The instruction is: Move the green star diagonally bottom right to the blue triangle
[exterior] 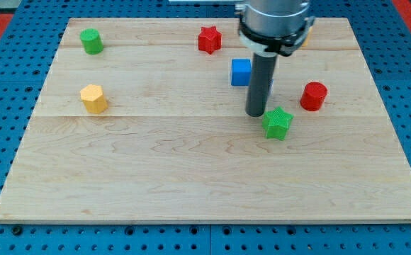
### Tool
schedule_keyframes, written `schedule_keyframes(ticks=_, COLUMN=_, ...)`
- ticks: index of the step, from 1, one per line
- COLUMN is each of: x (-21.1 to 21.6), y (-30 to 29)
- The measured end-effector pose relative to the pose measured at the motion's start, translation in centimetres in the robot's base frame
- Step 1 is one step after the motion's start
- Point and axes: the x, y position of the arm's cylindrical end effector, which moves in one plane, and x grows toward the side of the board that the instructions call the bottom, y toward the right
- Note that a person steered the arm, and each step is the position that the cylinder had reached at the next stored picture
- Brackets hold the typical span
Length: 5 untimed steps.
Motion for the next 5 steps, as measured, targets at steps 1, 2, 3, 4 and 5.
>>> schedule_keyframes(ticks=1, x=1.2, y=2.1)
schedule_keyframes(ticks=2, x=3.0, y=6.8)
schedule_keyframes(ticks=3, x=0.7, y=10.1)
schedule_keyframes(ticks=4, x=-0.7, y=12.8)
schedule_keyframes(ticks=5, x=-1.6, y=9.7)
